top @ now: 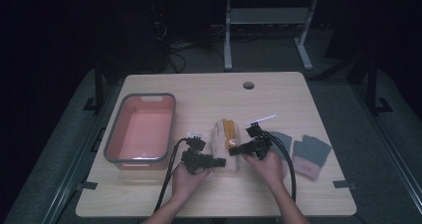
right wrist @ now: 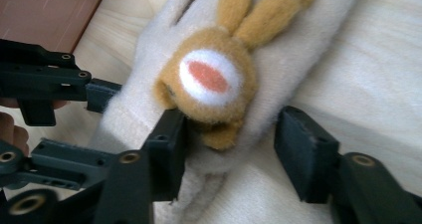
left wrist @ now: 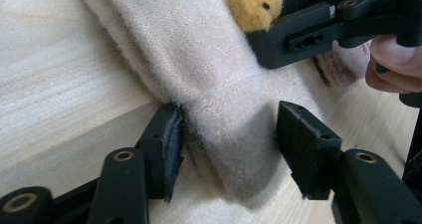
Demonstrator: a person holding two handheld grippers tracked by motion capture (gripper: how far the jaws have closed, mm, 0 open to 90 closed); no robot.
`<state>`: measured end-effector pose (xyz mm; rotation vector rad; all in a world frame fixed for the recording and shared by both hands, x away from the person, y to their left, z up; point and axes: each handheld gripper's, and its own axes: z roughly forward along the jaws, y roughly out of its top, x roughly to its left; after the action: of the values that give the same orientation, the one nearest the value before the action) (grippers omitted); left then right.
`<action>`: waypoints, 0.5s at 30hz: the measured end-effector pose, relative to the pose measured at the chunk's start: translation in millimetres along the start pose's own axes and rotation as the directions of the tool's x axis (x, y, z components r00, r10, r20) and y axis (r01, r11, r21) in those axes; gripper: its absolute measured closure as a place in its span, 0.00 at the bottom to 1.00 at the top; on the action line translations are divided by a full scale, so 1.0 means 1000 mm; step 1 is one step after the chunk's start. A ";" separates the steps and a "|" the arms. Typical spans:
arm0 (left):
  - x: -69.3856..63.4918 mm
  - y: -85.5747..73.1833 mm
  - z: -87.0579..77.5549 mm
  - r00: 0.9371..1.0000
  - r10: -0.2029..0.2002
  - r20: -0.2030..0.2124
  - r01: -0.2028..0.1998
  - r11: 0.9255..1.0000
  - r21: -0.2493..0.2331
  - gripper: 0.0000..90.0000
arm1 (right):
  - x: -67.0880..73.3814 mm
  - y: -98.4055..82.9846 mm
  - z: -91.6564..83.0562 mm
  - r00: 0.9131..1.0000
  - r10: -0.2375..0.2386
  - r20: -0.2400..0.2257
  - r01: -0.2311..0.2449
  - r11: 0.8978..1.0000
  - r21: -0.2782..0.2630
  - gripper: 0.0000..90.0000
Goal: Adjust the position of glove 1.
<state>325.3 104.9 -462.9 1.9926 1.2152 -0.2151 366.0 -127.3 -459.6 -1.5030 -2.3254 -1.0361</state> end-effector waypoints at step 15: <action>0.006 0.005 0.005 0.998 -0.038 0.047 0.038 0.999 -0.004 0.69 | 0.006 -0.001 0.009 1.000 0.003 -0.015 -0.003 1.000 0.001 0.78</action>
<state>333.9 103.9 -466.9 1.9505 1.2235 -0.2758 364.8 -117.2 -463.9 -1.4931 -2.3125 -1.0409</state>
